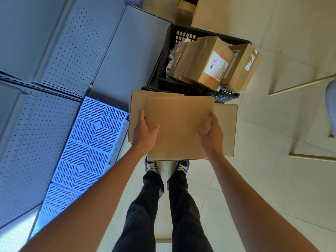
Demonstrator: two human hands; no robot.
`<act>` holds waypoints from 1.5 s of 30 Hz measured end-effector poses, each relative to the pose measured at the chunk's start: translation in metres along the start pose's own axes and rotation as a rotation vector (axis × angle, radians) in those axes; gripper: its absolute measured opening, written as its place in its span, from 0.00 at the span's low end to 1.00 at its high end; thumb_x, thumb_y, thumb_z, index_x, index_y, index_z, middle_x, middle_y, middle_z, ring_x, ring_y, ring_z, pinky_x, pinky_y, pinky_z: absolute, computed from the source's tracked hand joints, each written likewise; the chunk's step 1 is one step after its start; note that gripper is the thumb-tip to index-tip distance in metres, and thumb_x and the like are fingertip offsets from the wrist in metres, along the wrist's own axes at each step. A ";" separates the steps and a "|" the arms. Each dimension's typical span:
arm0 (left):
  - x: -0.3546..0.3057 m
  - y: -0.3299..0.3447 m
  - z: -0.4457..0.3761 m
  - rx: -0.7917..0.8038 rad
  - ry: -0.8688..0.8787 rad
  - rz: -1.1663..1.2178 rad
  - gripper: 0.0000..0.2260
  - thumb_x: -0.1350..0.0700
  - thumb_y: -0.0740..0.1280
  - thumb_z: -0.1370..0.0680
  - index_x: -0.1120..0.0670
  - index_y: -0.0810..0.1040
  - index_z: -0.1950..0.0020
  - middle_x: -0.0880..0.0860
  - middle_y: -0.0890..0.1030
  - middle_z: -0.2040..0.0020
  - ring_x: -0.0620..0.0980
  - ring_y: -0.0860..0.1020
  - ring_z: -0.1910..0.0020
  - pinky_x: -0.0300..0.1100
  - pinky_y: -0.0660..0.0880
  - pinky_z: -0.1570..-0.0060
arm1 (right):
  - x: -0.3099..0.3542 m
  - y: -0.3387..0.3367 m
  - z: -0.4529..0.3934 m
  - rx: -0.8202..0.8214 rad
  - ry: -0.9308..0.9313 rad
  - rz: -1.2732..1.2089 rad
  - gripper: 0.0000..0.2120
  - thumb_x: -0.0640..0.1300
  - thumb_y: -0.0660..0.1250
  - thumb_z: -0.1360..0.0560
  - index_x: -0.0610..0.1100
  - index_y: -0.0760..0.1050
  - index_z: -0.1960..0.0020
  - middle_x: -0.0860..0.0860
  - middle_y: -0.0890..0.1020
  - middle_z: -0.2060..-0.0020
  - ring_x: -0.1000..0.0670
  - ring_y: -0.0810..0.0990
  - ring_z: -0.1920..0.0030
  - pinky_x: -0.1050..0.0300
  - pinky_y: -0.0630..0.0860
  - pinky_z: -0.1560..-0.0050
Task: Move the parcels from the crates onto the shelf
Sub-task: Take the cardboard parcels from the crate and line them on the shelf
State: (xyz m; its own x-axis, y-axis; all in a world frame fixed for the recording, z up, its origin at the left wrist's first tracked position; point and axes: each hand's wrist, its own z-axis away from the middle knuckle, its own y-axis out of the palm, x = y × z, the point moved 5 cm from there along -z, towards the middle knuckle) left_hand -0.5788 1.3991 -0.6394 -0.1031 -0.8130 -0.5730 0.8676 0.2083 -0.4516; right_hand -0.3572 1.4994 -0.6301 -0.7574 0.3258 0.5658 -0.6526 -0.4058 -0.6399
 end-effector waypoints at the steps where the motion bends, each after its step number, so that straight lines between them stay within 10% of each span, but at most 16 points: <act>1: -0.005 -0.006 0.009 -0.014 0.011 0.023 0.36 0.51 0.65 0.18 0.45 0.45 0.17 0.53 0.61 0.19 0.57 0.64 0.23 0.60 0.68 0.29 | 0.006 -0.007 0.007 -0.017 -0.001 -0.013 0.35 0.43 0.68 0.21 0.51 0.55 0.19 0.48 0.70 0.26 0.43 0.70 0.28 0.40 0.71 0.32; 8: -0.049 -0.059 0.078 -0.132 0.039 0.275 0.35 0.34 0.59 0.20 0.43 0.49 0.18 0.51 0.65 0.21 0.55 0.70 0.27 0.61 0.71 0.31 | 0.052 -0.060 0.056 -0.077 -0.038 -0.041 0.32 0.42 0.65 0.20 0.47 0.59 0.19 0.45 0.71 0.30 0.45 0.72 0.33 0.46 0.72 0.34; 15: -0.073 -0.117 0.111 -0.143 -0.037 0.662 0.57 0.13 0.54 0.43 0.41 0.58 0.19 0.47 0.63 0.20 0.53 0.67 0.24 0.66 0.67 0.31 | 0.114 -0.106 0.089 -0.153 -0.116 -0.289 0.23 0.43 0.62 0.20 0.52 0.68 0.26 0.51 0.75 0.33 0.49 0.75 0.36 0.43 0.74 0.33; 21: -0.098 -0.150 0.143 -0.099 -0.114 0.732 0.44 0.21 0.63 0.38 0.33 0.61 0.24 0.49 0.69 0.25 0.61 0.74 0.33 0.70 0.80 0.56 | 0.154 -0.129 0.110 -0.144 -0.246 -0.414 0.12 0.41 0.61 0.19 0.53 0.69 0.37 0.56 0.75 0.39 0.52 0.76 0.38 0.49 0.76 0.37; 27: -0.096 -0.160 0.156 -0.140 -0.105 0.780 0.23 0.37 0.72 0.25 0.42 0.73 0.33 0.53 0.72 0.31 0.61 0.74 0.36 0.63 0.82 0.57 | 0.163 -0.131 0.121 -0.085 -0.257 -0.436 0.10 0.41 0.63 0.18 0.49 0.69 0.38 0.53 0.76 0.38 0.48 0.76 0.33 0.44 0.76 0.34; 32: -0.093 -0.160 0.169 -0.225 -0.045 0.868 0.25 0.41 0.73 0.24 0.43 0.73 0.28 0.52 0.73 0.31 0.58 0.75 0.37 0.61 0.83 0.57 | 0.175 -0.134 0.133 -0.009 -0.331 -0.400 0.18 0.34 0.62 0.20 0.51 0.70 0.35 0.63 0.76 0.46 0.63 0.75 0.44 0.52 0.74 0.35; 35: -0.099 -0.160 0.180 -0.311 0.018 0.857 0.25 0.41 0.72 0.23 0.44 0.73 0.28 0.52 0.74 0.32 0.58 0.77 0.38 0.58 0.84 0.57 | 0.185 -0.132 0.143 0.045 -0.357 -0.404 0.33 0.33 0.61 0.20 0.54 0.57 0.21 0.59 0.70 0.32 0.59 0.71 0.33 0.54 0.70 0.32; 42: -0.123 -0.153 0.212 -0.564 0.257 0.642 0.26 0.33 0.71 0.31 0.34 0.73 0.34 0.50 0.79 0.37 0.51 0.80 0.41 0.55 0.81 0.45 | 0.209 -0.113 0.161 0.113 -0.386 -0.554 0.41 0.55 0.69 0.23 0.62 0.46 0.20 0.52 0.65 0.23 0.48 0.67 0.25 0.38 0.69 0.27; 45: -0.135 -0.141 0.228 -0.601 0.374 0.535 0.27 0.40 0.74 0.27 0.38 0.71 0.30 0.48 0.72 0.31 0.47 0.73 0.35 0.37 0.74 0.46 | 0.218 -0.107 0.164 0.192 -0.291 -0.640 0.46 0.71 0.70 0.29 0.67 0.45 0.22 0.54 0.62 0.21 0.47 0.65 0.23 0.34 0.68 0.27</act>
State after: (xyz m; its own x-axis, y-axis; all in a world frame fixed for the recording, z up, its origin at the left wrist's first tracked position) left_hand -0.5766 1.3554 -0.3422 -0.0005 -0.3156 -0.9489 0.4539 0.8454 -0.2815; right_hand -0.4491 1.4735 -0.3534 -0.1746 0.3205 0.9310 -0.9305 -0.3630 -0.0495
